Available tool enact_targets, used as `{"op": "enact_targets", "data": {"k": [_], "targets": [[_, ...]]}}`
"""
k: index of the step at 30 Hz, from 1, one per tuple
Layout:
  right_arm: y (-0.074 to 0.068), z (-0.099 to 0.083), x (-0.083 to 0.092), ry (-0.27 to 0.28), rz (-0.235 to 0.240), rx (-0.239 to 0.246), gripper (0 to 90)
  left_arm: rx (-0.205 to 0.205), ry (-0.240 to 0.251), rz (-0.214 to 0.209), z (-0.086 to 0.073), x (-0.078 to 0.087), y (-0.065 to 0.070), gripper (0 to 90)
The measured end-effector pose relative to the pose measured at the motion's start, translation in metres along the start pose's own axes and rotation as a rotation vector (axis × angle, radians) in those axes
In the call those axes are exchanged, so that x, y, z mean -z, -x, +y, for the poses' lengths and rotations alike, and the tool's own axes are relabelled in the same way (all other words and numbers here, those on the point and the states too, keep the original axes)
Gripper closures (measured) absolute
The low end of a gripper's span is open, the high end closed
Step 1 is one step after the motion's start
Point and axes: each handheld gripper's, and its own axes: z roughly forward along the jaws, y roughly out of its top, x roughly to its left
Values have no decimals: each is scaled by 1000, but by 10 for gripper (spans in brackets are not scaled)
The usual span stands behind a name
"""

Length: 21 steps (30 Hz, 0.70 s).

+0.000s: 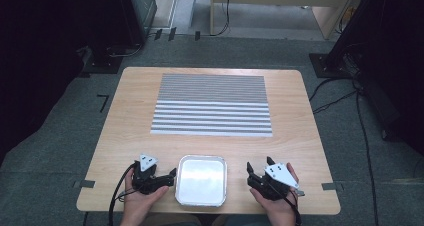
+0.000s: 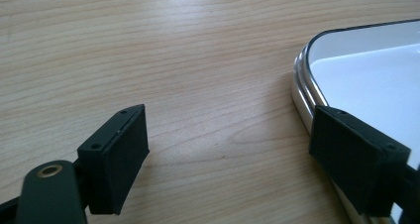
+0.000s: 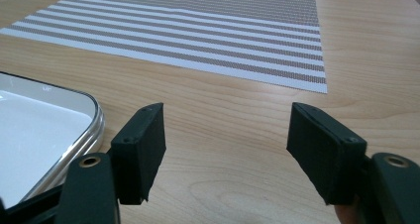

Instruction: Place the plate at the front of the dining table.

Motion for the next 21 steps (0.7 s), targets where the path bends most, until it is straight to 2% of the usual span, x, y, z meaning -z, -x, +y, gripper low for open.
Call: {"op": "enact_targets", "data": {"k": [2, 3, 8, 9, 12, 17, 21], "targets": [[-2, 0, 0, 7, 2, -13, 358, 1, 5, -1, 0, 0, 1, 177], [-2, 0, 1, 11, 11, -21, 383, 6, 14, -1, 0, 1, 2, 219], [-4, 0, 1, 23, 73, -51, 435, 11, 18, -13, 0, 2, 3, 279], [-5, 0, 1, 22, 103, -69, 443, 11, 17, -14, 0, 2, 4, 298], [-7, -1, 0, 20, 118, -72, 448, 12, 14, -23, 0, 1, 5, 305], [-17, -3, -3, 17, 176, -84, 492, -9, 15, -27, -1, 2, 9, 329], [-26, -4, -3, 31, 213, -94, 554, 6, 39, -64, 0, 5, 6, 344]]}}
